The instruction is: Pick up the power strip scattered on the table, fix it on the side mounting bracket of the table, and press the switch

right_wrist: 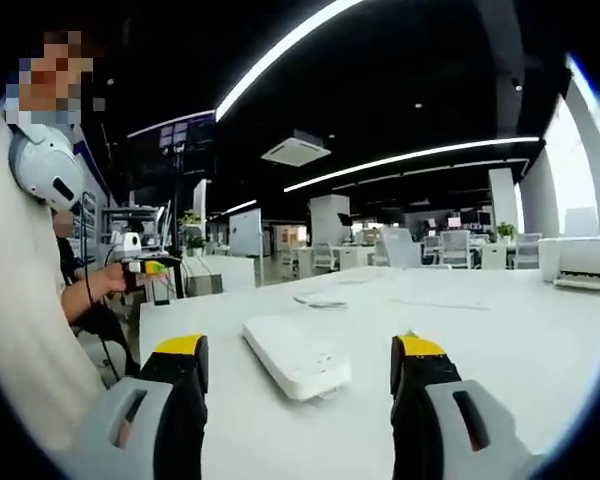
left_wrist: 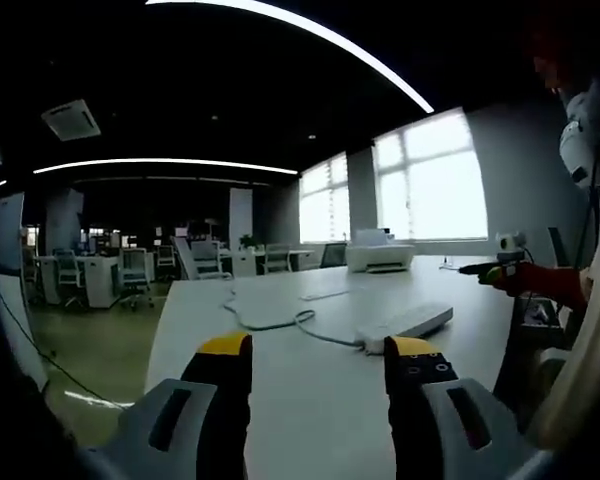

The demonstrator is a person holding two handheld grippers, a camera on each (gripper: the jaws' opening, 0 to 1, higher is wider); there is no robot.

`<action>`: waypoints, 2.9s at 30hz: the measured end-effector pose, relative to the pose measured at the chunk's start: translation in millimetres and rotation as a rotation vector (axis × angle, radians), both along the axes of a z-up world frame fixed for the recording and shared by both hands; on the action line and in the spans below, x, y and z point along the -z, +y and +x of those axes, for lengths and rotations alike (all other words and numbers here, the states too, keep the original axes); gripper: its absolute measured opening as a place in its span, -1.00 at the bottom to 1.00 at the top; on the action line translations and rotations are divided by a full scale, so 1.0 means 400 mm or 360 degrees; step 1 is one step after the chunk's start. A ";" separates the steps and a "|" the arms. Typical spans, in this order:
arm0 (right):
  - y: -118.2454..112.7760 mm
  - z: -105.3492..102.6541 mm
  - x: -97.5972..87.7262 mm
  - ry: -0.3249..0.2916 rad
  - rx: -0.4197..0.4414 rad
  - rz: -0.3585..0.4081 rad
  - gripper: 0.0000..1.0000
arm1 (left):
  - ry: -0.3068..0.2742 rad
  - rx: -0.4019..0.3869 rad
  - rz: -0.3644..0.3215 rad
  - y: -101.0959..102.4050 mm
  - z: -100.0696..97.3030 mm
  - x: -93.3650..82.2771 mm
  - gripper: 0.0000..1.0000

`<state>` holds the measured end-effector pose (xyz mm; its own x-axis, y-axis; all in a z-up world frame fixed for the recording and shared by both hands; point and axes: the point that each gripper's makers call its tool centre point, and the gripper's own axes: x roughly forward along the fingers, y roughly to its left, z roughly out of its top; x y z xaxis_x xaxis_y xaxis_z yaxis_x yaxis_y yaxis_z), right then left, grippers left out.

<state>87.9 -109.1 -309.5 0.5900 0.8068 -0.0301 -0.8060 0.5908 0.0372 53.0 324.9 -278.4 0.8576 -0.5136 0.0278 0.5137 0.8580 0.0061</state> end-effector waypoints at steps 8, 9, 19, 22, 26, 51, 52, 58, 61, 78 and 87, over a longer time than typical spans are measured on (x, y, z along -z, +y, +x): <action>0.007 0.032 0.023 0.0031 -0.0019 -0.0074 0.42 | 0.0003 -0.0004 -0.0003 -0.005 0.002 -0.003 0.15; 0.007 0.036 0.024 0.0032 -0.0023 -0.0072 0.42 | 0.0003 -0.0003 -0.0007 -0.005 0.002 -0.003 0.15; 0.029 0.068 0.046 0.0056 -0.0067 -0.0084 0.43 | -0.0005 -0.0008 -0.0021 0.000 0.002 -0.015 0.14; 0.042 0.076 0.056 0.0067 -0.0082 -0.0091 0.42 | 0.0003 -0.0019 -0.0020 0.003 -0.001 -0.013 0.14; 0.055 0.079 0.063 0.0076 -0.0107 -0.0098 0.42 | 0.0012 -0.0023 -0.0023 0.008 -0.005 -0.010 0.14; 0.107 0.107 0.110 0.0121 -0.0222 -0.0238 0.42 | 0.0038 0.0059 -0.0047 -0.019 -0.027 0.002 0.15; 0.109 0.107 0.113 0.0125 -0.0225 -0.0248 0.42 | 0.0046 0.0061 -0.0034 -0.020 -0.027 0.006 0.15; 0.126 0.103 0.127 0.0139 -0.0244 -0.0290 0.42 | 0.0061 0.0077 -0.0012 -0.029 -0.025 0.011 0.16; 0.136 0.101 0.136 0.0146 -0.0262 -0.0323 0.42 | 0.0066 0.0089 -0.0005 -0.036 -0.024 0.013 0.16; 0.139 0.120 0.150 0.0159 -0.0326 -0.0398 0.42 | 0.0124 0.0116 0.0056 -0.053 -0.023 0.033 0.17; 0.142 0.130 0.164 0.0175 -0.0337 -0.0433 0.40 | 0.0137 0.0116 0.0070 -0.047 -0.024 0.040 0.17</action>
